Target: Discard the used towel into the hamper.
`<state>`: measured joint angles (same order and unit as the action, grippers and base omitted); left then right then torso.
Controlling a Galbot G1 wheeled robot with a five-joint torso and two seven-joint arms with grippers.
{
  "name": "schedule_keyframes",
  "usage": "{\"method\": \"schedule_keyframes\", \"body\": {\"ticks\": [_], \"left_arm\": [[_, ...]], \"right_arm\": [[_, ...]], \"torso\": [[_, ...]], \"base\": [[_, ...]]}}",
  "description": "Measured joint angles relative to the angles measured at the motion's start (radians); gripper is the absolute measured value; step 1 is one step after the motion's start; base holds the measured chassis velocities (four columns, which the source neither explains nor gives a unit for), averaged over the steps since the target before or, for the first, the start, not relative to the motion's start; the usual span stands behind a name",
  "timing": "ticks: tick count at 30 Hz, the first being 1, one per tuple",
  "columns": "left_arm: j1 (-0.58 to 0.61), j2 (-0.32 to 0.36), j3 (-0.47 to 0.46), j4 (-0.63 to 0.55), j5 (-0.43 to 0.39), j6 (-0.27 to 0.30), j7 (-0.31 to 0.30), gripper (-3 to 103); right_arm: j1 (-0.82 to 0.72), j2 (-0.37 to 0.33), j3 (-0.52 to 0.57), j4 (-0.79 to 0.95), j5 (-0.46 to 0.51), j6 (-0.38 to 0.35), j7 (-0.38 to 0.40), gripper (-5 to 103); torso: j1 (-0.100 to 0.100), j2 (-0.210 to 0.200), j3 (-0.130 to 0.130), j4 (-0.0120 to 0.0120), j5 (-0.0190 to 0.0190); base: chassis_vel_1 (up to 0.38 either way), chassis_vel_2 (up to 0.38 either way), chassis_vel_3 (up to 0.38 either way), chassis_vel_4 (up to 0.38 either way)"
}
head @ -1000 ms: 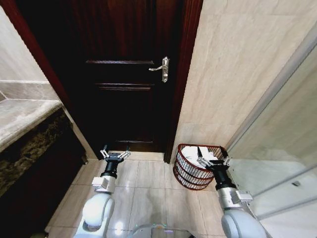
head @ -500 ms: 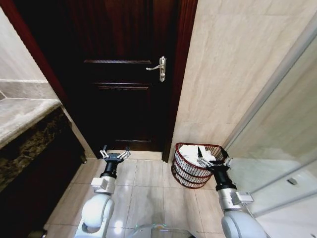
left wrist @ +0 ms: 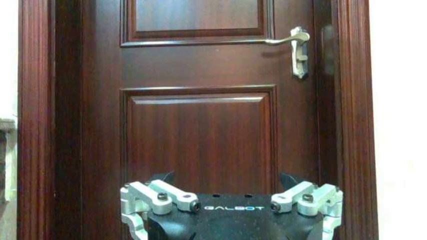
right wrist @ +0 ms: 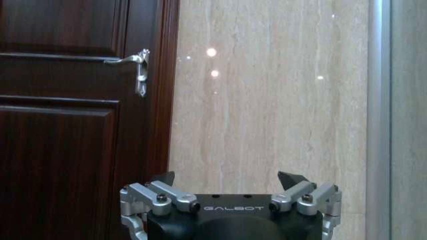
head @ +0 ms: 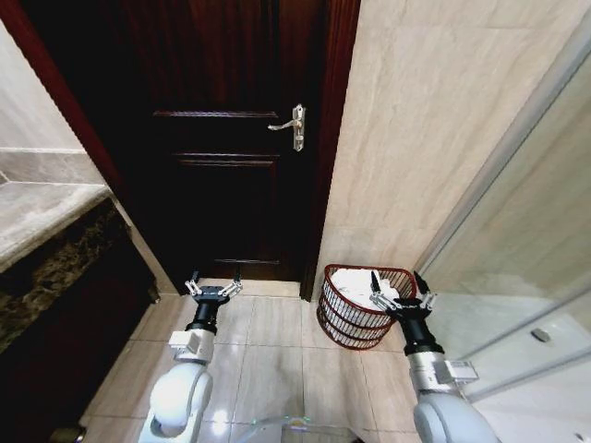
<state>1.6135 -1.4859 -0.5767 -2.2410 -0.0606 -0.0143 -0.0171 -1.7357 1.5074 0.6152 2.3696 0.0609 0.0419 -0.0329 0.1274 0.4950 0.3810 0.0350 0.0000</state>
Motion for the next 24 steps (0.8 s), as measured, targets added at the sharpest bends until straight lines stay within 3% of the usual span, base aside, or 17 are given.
{"method": "schedule_keyframes", "body": {"ticks": [16,24], "left_arm": [[0.004,0.008,0.001,-0.007,0.0,0.024,-0.024,100],[-0.004,0.005,0.013,0.008,0.054,0.013,-0.035,100]], "right_arm": [[-0.016,0.022,-0.011,0.006,0.009,-0.06,-0.023,100],[0.001,0.037,0.0,-0.007,-0.005,-0.074,-0.02,100]], "torso": [[0.027,0.067,0.04,0.0002,-0.0001],[0.035,0.085,0.05,0.0001,0.0001]], "base": [[0.0,0.0,0.0,0.0],[0.0,0.0,0.0,0.0]]}}
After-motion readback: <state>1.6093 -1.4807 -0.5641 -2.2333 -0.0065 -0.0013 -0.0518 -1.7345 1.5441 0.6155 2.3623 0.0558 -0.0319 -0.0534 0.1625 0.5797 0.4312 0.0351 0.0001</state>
